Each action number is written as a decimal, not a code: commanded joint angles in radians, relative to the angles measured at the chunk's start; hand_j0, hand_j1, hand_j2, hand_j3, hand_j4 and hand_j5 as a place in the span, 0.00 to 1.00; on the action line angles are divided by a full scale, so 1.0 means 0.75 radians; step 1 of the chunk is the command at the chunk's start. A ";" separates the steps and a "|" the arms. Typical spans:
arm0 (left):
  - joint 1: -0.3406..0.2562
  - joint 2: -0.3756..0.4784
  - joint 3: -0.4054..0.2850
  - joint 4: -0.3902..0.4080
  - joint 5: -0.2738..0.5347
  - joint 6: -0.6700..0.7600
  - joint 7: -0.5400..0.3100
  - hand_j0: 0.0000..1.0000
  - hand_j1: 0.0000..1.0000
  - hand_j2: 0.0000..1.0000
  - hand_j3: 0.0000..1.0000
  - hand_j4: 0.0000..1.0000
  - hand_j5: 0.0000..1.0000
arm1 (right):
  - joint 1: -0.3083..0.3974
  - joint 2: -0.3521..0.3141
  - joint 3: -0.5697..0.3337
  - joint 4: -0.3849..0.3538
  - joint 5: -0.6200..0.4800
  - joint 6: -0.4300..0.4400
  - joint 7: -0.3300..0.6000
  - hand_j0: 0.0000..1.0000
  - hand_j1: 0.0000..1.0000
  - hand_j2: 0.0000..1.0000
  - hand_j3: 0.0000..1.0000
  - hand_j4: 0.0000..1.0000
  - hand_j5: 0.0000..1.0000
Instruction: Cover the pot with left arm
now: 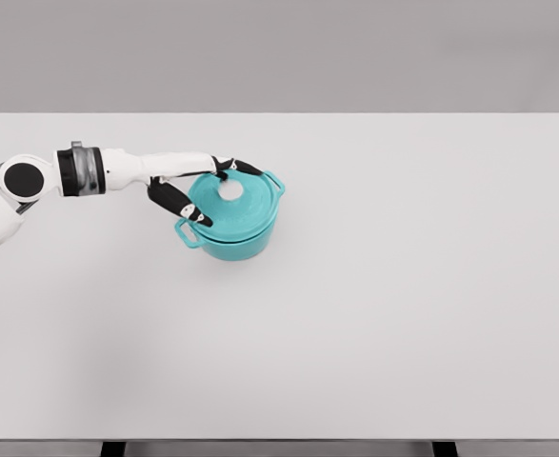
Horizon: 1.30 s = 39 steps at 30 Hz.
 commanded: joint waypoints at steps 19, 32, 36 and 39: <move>-0.006 0.004 0.002 -0.007 0.052 -0.003 -0.001 1.00 1.00 1.00 1.00 1.00 1.00 | 0.000 0.000 0.000 0.000 0.001 -0.001 0.000 1.00 1.00 1.00 1.00 1.00 1.00; -0.008 0.006 0.063 -0.039 0.107 -0.015 -0.013 1.00 1.00 1.00 1.00 1.00 1.00 | 0.000 0.000 0.000 0.000 0.001 -0.001 0.000 1.00 1.00 1.00 1.00 1.00 1.00; 0.004 0.317 0.126 -0.325 0.306 -0.050 -0.007 1.00 1.00 1.00 1.00 1.00 1.00 | 0.000 0.000 0.000 0.000 0.001 -0.001 0.000 1.00 1.00 1.00 1.00 1.00 1.00; 0.094 0.428 0.247 -0.403 0.349 -0.050 -0.007 1.00 1.00 1.00 1.00 1.00 1.00 | 0.000 0.000 0.000 0.000 0.001 -0.001 0.000 1.00 1.00 1.00 1.00 1.00 1.00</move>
